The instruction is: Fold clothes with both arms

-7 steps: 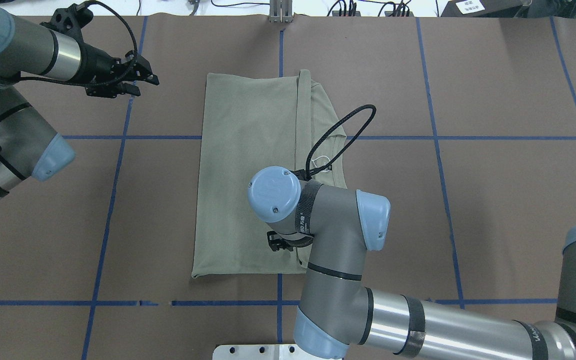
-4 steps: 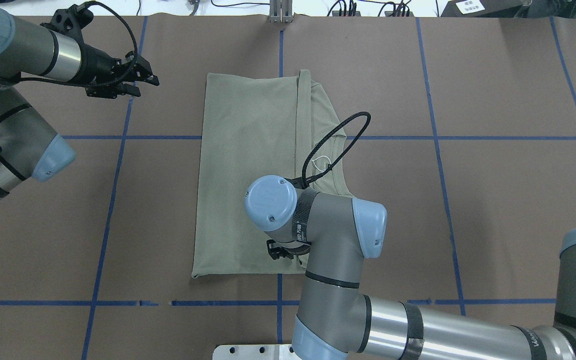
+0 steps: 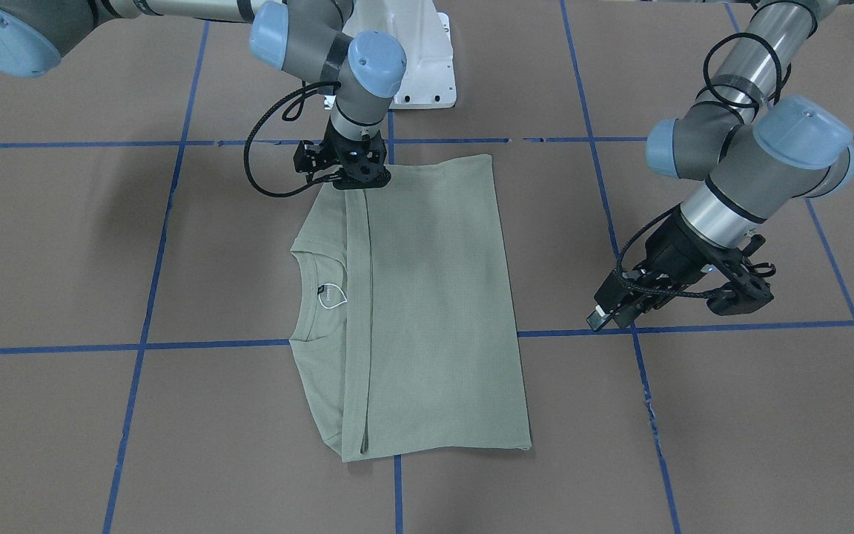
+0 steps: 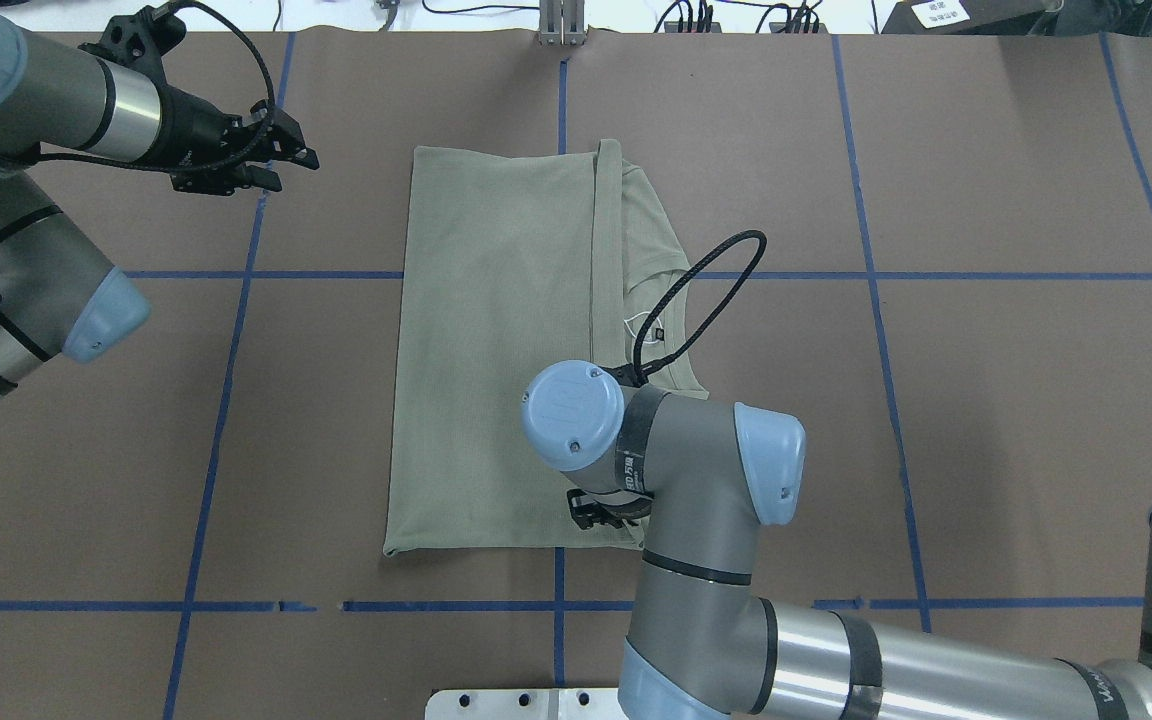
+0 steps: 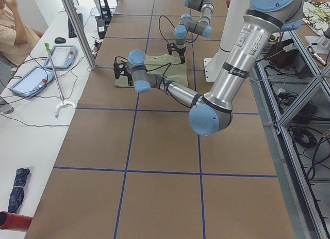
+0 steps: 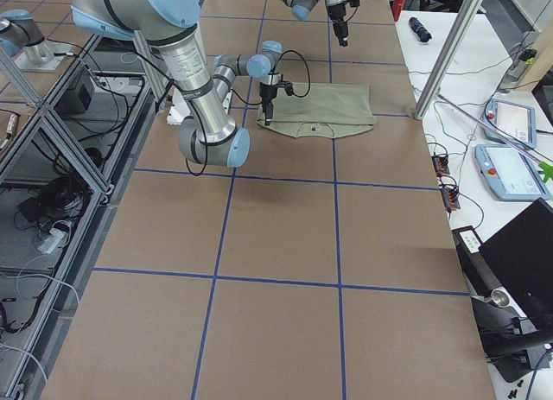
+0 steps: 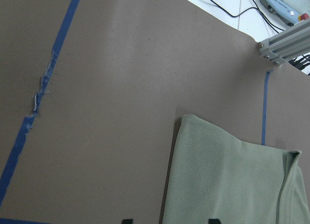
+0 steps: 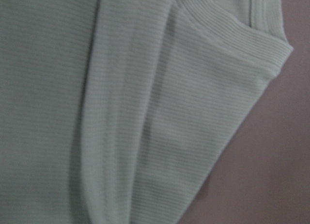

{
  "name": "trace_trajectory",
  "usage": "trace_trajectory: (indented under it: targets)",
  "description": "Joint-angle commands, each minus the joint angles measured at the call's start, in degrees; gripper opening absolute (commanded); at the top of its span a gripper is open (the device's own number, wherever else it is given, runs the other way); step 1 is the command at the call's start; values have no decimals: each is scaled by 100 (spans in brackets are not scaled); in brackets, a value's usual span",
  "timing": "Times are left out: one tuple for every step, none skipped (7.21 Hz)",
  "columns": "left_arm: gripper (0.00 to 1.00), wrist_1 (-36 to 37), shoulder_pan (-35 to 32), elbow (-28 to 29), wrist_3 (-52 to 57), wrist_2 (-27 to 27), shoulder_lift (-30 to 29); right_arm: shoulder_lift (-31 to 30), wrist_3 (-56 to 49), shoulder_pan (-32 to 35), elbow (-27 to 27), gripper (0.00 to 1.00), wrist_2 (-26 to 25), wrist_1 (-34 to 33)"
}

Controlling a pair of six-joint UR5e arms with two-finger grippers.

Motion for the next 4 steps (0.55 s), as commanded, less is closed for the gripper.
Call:
trace_trajectory:
  targets:
    - [61,33,-24,-125,-33,-103,18,-1045,-368,84,983,100,-17,-108]
    - [61,216,-42,-230,-42,-138,18,-1319,-500,145,1213,100,-44,-108]
    - [61,261,-50,-275,-42,-139,18,-1261,-545,154,1233,100,-44,-169]
    - [61,270,-51,-293,-42,-139,18,-1026,-537,181,1198,100,-79,-187]
